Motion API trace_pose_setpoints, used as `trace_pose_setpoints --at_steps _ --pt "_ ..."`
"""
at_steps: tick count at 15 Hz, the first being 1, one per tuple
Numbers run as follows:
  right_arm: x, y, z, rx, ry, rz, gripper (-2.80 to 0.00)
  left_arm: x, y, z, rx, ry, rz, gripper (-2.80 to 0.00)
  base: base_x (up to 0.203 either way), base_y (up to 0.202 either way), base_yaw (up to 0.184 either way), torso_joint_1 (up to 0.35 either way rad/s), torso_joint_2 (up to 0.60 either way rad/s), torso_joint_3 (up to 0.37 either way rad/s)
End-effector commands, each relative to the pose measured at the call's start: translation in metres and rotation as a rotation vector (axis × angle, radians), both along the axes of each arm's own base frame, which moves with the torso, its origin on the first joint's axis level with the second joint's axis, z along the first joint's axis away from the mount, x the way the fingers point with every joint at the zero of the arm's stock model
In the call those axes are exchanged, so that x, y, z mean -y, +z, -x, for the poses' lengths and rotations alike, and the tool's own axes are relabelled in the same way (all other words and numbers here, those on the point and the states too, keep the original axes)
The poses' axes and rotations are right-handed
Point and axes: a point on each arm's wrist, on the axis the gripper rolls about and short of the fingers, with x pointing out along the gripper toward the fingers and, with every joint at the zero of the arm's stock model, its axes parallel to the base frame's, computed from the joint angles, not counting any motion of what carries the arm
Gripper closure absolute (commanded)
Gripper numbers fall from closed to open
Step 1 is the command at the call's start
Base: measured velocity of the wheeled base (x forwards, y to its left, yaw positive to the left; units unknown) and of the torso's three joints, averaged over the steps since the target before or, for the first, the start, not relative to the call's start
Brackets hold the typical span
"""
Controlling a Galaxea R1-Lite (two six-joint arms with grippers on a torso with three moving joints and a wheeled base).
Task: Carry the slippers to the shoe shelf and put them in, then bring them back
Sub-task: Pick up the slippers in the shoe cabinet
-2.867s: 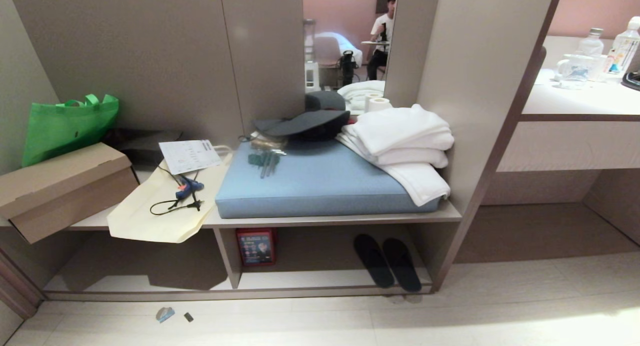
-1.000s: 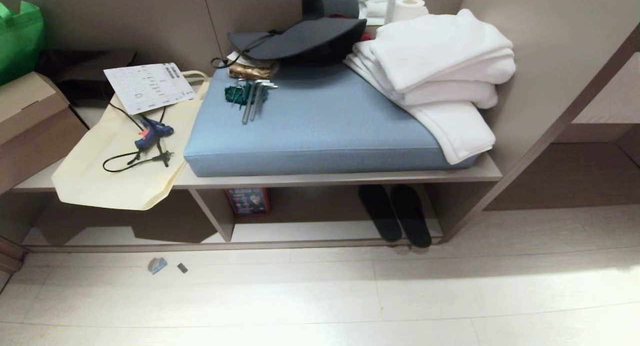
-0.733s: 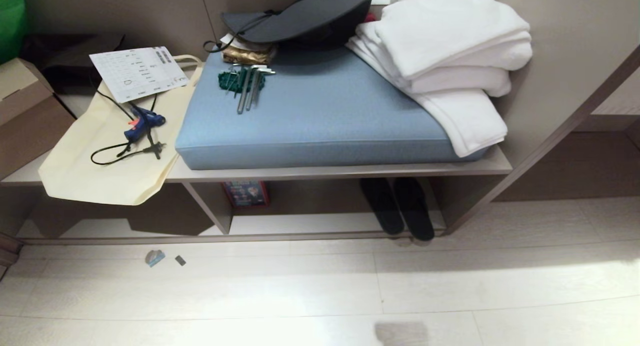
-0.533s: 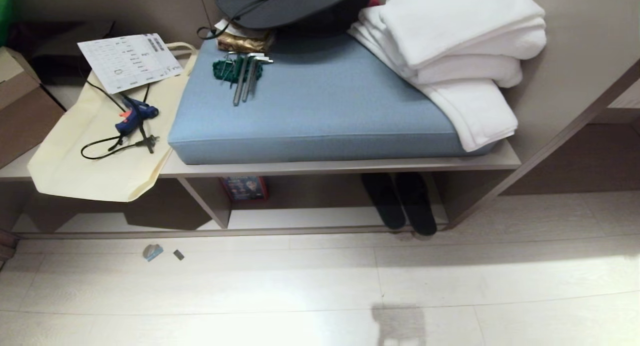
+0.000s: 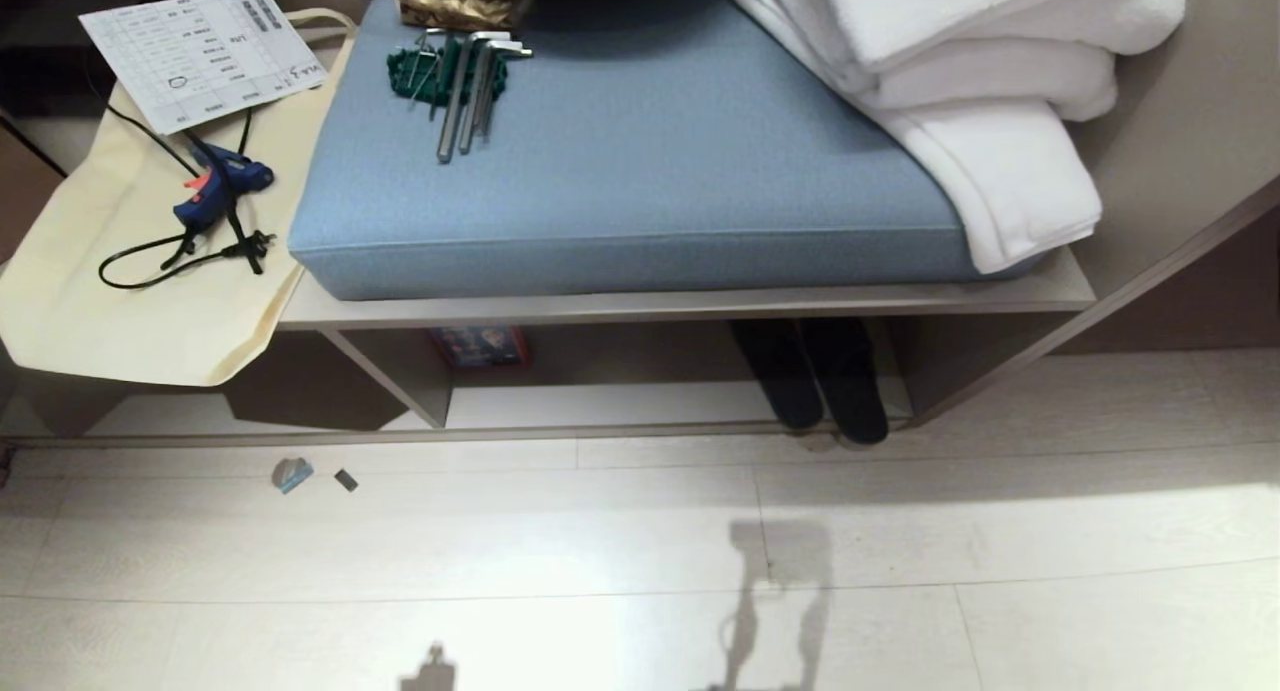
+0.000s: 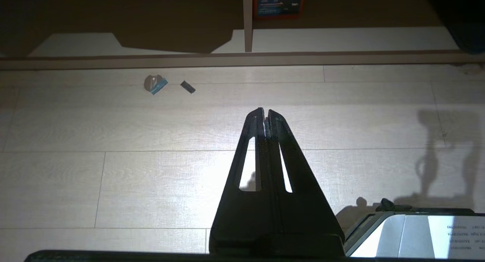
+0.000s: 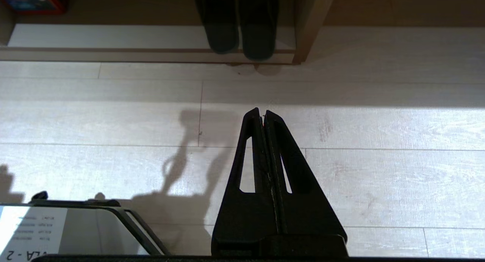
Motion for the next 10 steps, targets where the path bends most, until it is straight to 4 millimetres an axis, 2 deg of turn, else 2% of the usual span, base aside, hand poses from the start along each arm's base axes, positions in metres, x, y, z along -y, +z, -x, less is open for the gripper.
trace_pose_setpoints --at_steps 1,10 --pt "0.0 0.0001 -0.0001 -0.001 0.0 0.0 0.0 0.0 -0.0001 -0.0001 -0.001 0.0 0.0 0.0 0.0 0.0 0.0 -0.001 0.0 -0.196" --pt "0.0 0.0001 -0.0001 -0.001 0.0 0.005 0.0 0.0 -0.0002 -0.0001 -0.001 0.0 0.002 0.0 0.0 0.0 0.0 0.002 0.0 -0.198"
